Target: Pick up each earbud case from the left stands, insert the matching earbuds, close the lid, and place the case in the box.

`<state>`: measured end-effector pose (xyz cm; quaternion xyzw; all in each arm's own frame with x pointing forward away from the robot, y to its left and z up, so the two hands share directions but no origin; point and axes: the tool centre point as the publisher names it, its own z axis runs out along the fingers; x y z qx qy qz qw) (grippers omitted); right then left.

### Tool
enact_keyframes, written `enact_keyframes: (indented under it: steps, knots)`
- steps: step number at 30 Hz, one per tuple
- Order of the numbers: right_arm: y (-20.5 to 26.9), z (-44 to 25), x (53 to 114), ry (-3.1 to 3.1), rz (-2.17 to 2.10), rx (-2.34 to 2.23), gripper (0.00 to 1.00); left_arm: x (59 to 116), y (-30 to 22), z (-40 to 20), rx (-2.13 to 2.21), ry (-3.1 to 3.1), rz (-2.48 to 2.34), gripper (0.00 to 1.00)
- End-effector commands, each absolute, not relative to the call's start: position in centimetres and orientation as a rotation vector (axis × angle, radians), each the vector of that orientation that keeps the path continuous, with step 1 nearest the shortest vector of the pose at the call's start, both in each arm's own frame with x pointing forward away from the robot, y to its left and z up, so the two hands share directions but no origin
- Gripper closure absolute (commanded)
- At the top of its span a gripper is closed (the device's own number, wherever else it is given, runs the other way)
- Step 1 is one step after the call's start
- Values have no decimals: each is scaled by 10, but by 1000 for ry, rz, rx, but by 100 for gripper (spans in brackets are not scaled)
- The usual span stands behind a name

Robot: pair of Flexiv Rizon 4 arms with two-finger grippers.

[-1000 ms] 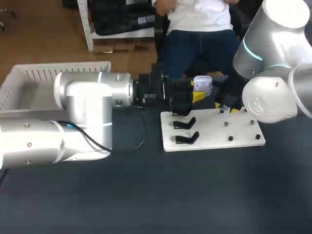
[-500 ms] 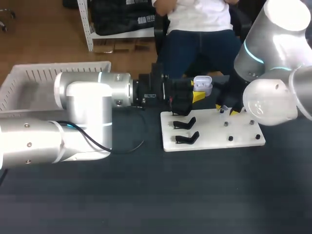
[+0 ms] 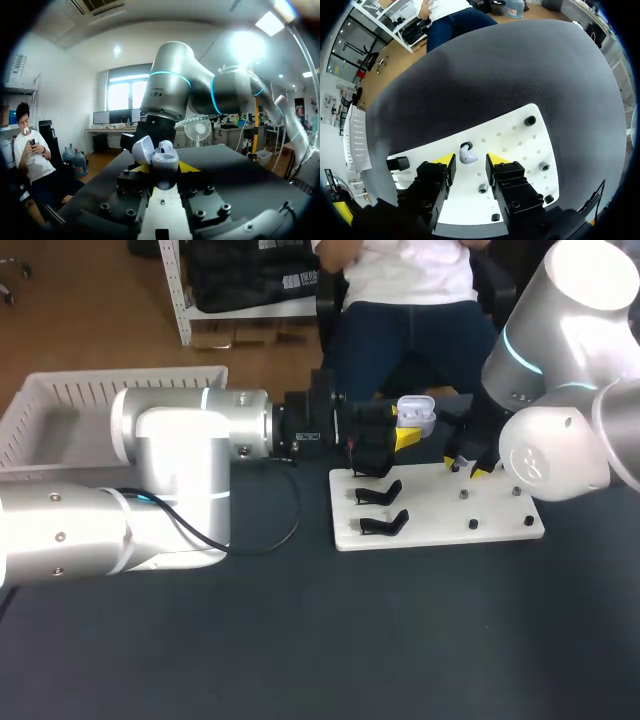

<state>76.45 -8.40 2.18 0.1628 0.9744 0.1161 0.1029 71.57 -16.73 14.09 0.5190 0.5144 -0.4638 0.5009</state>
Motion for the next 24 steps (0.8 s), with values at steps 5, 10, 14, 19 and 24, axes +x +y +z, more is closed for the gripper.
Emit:
enact_keyframes:
  steps: [5, 10, 14, 19, 24]
  knots:
    - [-84, 21, 769, 2875, 344, 479, 64, 714, -167, 140, 1248, 1241, -1115, 100]
    - [-83, 22, 771, 2874, 342, 474, 69, 714, -167, 140, 1248, 1241, -1115, 100]
    - [-82, 22, 772, 2875, 341, 474, 70, 714, -167, 140, 1248, 1241, -1115, 100]
    - [-81, 20, 772, 2878, 342, 473, 69, 714, -167, 140, 1248, 1241, -1115, 100]
    - [-80, 20, 771, 2880, 342, 479, 70, 714, -167, 140, 1248, 1241, -1115, 100]
